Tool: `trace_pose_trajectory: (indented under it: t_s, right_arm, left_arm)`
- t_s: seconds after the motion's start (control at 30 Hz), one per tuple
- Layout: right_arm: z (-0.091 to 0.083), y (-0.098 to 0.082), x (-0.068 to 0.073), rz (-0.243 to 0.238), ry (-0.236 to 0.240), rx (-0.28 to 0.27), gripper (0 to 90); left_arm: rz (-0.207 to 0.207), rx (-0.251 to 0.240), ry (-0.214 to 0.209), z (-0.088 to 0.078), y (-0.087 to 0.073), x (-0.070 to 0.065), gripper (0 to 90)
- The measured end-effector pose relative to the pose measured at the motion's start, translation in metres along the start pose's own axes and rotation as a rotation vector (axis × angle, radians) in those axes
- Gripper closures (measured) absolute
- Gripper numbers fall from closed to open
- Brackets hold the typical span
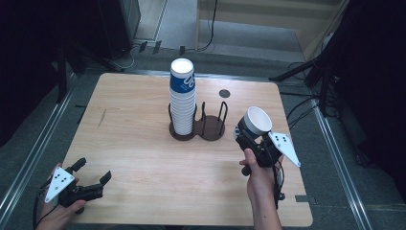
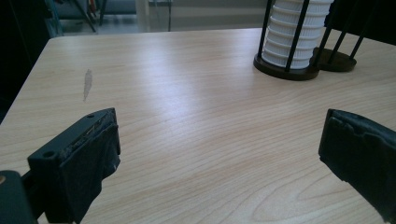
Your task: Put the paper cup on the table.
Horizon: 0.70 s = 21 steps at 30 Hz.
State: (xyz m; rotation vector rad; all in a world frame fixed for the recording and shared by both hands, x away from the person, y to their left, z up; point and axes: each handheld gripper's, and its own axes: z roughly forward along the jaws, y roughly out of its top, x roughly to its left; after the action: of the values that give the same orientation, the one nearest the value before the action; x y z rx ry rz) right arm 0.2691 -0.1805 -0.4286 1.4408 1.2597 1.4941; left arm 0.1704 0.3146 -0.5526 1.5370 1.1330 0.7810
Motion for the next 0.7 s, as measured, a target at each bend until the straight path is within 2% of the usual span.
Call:
trace_pose_trajectory:
  t_s: [0.13,0.23,0.7]
  right_arm:
    - [0.003,0.0,-0.002,-0.056,-0.017,-0.009,21.5]
    - [0.005,0.0,-0.002,-0.092,-0.008,-0.018,21.5]
    - [0.029,-0.008,-0.009,-0.188,-0.06,-0.034,21.6]
  left_arm:
    - [-0.017,0.002,-0.002,0.001,0.0,0.002,0.0]
    - [-0.022,0.001,0.002,0.0,0.0,0.002,0.0]
    - [-0.029,-0.001,0.009,0.0,0.0,0.002,0.0]
